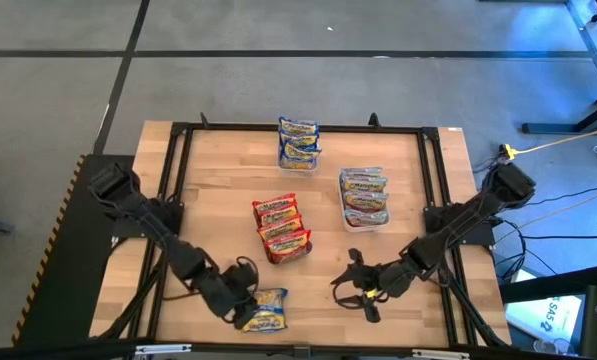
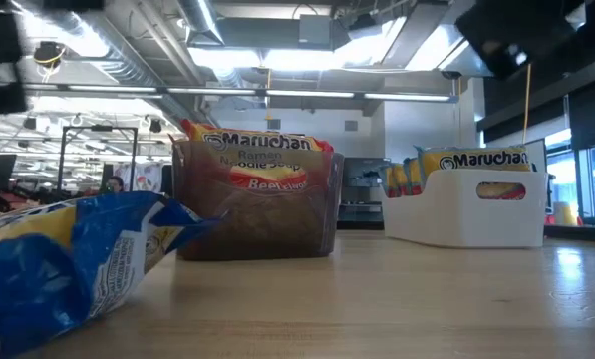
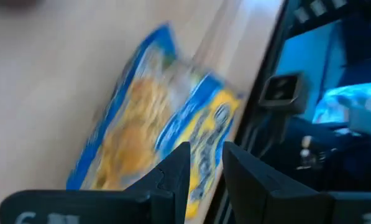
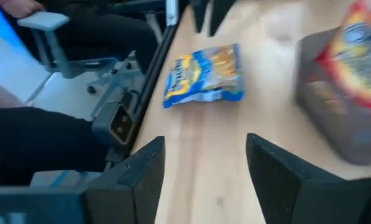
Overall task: Sort Maruchan noodles
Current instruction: Put the blue noodle pack into the transparent bin
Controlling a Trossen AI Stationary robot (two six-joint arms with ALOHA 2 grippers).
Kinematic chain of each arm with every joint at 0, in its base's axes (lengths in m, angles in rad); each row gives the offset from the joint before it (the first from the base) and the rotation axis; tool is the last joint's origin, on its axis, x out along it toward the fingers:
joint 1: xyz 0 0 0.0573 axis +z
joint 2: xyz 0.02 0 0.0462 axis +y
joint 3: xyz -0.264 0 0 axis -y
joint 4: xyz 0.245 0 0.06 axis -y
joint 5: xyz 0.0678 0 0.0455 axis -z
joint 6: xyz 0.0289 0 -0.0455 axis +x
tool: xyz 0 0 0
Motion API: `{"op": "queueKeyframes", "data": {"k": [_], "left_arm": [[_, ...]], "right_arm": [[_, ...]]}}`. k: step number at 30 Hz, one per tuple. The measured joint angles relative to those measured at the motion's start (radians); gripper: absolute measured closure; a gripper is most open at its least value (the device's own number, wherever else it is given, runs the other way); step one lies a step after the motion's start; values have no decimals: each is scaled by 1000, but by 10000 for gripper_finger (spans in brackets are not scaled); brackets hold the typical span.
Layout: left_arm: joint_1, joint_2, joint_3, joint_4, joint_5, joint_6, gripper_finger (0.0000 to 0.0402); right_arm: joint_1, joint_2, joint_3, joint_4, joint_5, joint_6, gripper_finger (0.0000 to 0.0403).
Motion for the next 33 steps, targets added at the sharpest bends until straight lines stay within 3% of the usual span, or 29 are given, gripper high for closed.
{"op": "queueKeyframes", "data": {"k": [6, 9, 12, 16, 23, 26, 29, 33], "left_arm": [[-95, 81, 0, -48, 3, -156, 312], [-123, 152, 0, -49, 86, -209, 312], [-138, 197, 0, 11, 125, -224, 312], [-124, 238, 2, 132, 105, -183, 312], [-38, 247, 2, 322, -158, 21, 312], [15, 268, 2, 440, -196, 159, 312], [62, 292, 3, 538, -124, 233, 312], [73, 282, 6, 538, 39, 249, 312]], "right_arm": [[-2, 155, 1, 167, -74, -2, 167], [-3, 198, 24, 160, -76, -4, 158], [-3, 211, 41, 164, -76, -14, 160], [-3, 211, 45, 165, -52, -42, 167], [-3, 186, 49, 121, -41, -64, 170], [-3, 136, 49, 31, -29, -51, 171], [-1, 81, 49, -70, -25, -7, 171], [-1, 70, 48, -149, -19, 55, 171]]}}
